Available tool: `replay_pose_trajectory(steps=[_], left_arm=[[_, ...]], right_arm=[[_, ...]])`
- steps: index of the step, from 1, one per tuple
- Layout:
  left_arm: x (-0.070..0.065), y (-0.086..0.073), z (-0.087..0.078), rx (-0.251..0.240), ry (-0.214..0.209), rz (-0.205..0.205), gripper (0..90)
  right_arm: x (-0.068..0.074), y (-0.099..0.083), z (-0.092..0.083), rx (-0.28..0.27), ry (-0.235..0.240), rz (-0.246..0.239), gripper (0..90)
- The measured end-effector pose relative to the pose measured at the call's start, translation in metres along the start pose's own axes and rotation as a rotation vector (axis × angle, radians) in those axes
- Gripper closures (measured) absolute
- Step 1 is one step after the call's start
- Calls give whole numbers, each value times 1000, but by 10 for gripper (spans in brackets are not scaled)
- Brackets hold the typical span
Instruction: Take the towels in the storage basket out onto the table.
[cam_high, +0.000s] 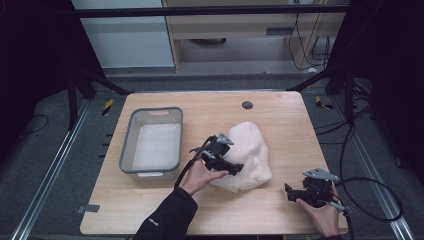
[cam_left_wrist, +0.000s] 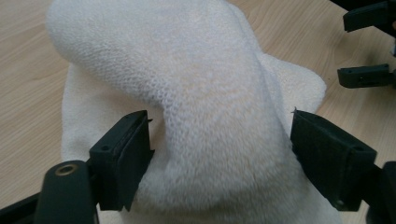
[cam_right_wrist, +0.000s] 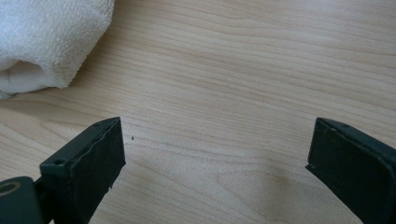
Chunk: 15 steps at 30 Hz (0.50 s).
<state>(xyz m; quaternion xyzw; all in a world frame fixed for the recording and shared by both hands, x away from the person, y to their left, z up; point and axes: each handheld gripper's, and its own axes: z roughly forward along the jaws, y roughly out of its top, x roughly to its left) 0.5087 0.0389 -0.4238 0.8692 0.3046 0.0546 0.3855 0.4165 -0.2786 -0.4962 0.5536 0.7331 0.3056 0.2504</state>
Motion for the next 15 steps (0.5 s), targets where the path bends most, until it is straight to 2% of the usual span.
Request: replay_pose_trajectory(steps=[8, 15], left_arm=[[7, -16, -29, -46, 16, 2, 181], [18, -41, -56, -85, 32, -30, 200]], right_arm=[[0, 0, 0, 1, -3, 2, 35], [0, -1, 0, 3, -5, 1, 34]])
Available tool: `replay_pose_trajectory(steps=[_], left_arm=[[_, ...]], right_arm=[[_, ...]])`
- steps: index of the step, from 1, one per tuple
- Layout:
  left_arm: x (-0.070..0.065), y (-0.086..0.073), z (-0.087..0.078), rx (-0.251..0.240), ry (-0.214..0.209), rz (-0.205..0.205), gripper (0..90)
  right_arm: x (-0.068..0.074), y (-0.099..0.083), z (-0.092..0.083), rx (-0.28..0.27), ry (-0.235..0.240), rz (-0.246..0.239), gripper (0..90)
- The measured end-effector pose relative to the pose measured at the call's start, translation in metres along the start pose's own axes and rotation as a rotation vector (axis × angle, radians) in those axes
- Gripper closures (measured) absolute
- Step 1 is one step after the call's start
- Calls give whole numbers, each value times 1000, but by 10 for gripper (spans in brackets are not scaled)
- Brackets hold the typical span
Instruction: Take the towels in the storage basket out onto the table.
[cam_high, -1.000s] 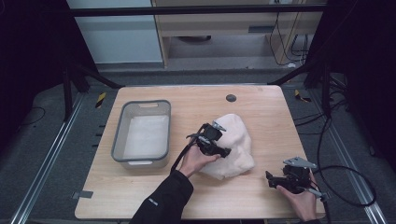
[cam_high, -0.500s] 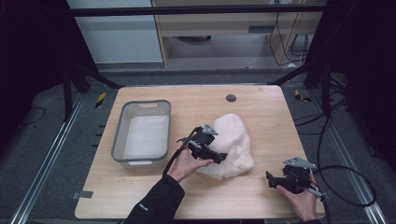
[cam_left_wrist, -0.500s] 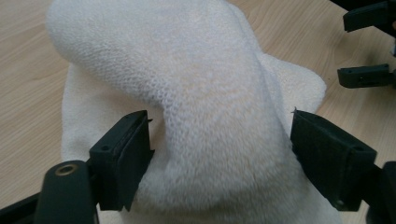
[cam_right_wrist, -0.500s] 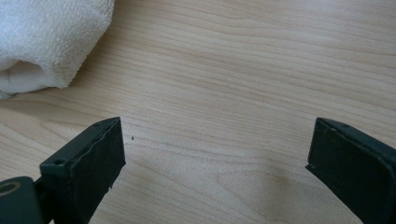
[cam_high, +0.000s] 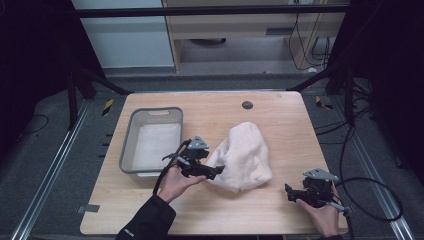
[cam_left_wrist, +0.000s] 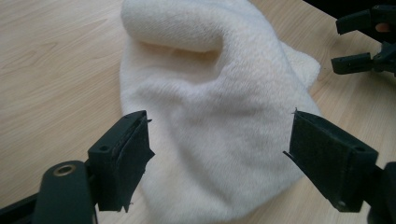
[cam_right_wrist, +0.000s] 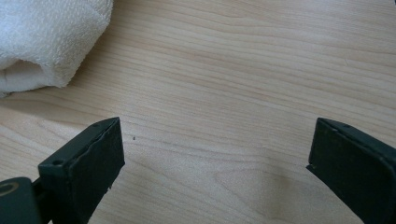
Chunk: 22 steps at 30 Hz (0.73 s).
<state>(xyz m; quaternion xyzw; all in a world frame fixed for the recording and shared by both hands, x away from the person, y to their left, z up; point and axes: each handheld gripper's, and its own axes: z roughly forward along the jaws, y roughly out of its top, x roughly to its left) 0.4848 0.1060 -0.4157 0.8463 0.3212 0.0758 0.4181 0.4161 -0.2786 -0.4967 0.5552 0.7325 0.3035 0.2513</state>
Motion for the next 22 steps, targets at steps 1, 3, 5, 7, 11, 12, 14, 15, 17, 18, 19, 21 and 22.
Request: replay_pose_trajectory(steps=[1, 3, 5, 7, 11, 12, 14, 15, 17, 18, 19, 21, 22], left_arm=[[1, -3, -4, -6, 5, -3, 203], [4, -10, -12, -14, 7, -6, 218], [6, -16, -19, -23, 12, -10, 226], [8, -22, -25, -26, 15, -11, 232], [11, -35, -38, -43, 27, -18, 240], [12, -38, -41, -45, 27, -23, 247], [13, -41, -43, -51, 29, -29, 253], [15, -46, -49, -57, 36, -33, 259], [17, -52, -54, -61, 46, -41, 266], [18, -55, -56, -62, 50, -44, 272], [19, -59, -58, -66, 52, -50, 278], [21, -65, -63, -66, 59, -62, 285], [21, -65, -63, -66, 59, -62, 286]], right_arm=[[0, 0, 0, 0, 0, -1, 34], [0, 0, 0, 1, -2, -1, 33], [0, 0, 0, 2, -2, -3, 32], [1, 0, 0, 1, -1, 1, 32], [1, -1, 0, 2, -6, -4, 31], [1, -1, 0, 3, -7, -5, 31], [0, -1, 0, 5, -7, -4, 30], [0, -1, 0, 5, -8, -4, 30], [0, -1, 0, 2, -10, -7, 30], [0, -1, -1, 2, -10, -8, 30], [0, -1, -1, 2, -10, -9, 30], [0, -1, -1, 0, -10, -7, 30], [0, -1, -1, 0, -9, -8, 30]])
